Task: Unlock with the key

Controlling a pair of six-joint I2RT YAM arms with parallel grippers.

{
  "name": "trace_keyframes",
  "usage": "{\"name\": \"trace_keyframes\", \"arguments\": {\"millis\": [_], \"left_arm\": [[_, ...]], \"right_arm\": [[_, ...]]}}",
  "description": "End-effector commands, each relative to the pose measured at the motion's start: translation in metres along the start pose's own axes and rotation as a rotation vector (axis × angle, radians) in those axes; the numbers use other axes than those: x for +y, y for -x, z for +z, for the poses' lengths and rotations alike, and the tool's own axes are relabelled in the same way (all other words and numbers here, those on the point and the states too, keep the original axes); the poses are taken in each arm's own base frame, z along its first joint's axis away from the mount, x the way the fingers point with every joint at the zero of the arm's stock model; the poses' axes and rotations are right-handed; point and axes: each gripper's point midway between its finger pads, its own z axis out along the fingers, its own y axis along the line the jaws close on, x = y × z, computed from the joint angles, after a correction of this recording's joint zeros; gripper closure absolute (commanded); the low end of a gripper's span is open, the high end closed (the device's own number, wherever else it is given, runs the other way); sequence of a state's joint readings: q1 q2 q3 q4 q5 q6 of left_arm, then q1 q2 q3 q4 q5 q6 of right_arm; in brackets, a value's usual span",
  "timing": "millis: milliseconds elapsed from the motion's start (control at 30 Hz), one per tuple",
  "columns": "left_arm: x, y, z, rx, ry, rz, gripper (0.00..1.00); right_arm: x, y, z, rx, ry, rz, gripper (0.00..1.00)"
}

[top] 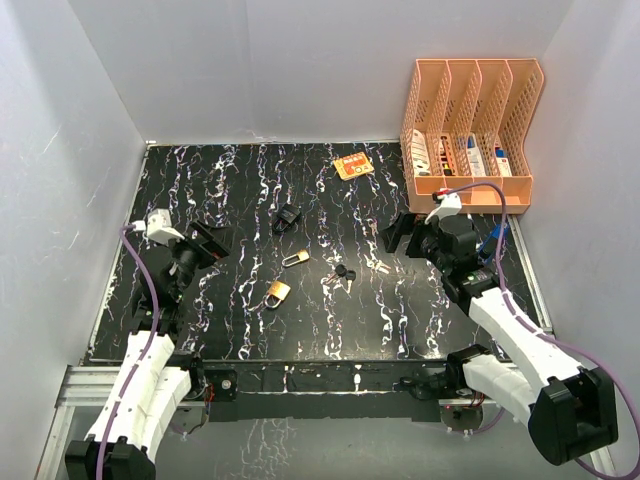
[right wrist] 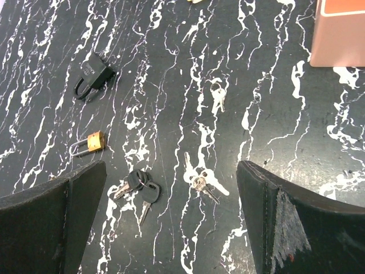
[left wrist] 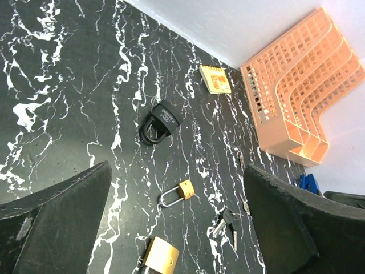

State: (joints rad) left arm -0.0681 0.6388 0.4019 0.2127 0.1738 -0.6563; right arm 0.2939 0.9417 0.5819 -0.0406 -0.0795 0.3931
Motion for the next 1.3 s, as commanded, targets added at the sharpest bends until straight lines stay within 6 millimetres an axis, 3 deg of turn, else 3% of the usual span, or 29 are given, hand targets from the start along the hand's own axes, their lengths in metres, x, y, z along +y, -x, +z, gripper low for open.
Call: {"name": "trace_keyframes", "arguments": {"millis": [0,300,600,833,1167,1267], "left_arm": [[0.000,0.002,-0.002,0.015,0.030,-0.010,0.02],[-0.008,-0.006,0.002,0.082,-0.034,0.061,0.02],[-0.013,-0.019,0.009,0.139,-0.071,0.064,0.02],[-0.022,-0.045,0.020,0.227,-0.077,0.116,0.02],[-0.034,-0.060,0.027,0.281,-0.092,0.166,0.02],[-0.035,-0.063,0.029,0.292,-0.096,0.171,0.02]], "right_arm": [[0.004,0.033,-0.006,-0.096,-0.020,-0.027,0.02],[0.013,0.004,0.015,0.050,0.032,-0.043,0.02],[0.045,-0.028,0.037,0.143,0.041,-0.118,0.07],[0.063,-0.069,0.058,0.276,0.026,-0.207,0.20],[0.061,-0.098,0.072,0.361,0.029,-0.237,0.46],[0.064,-0.106,0.076,0.380,0.050,-0.236,0.49]]}}
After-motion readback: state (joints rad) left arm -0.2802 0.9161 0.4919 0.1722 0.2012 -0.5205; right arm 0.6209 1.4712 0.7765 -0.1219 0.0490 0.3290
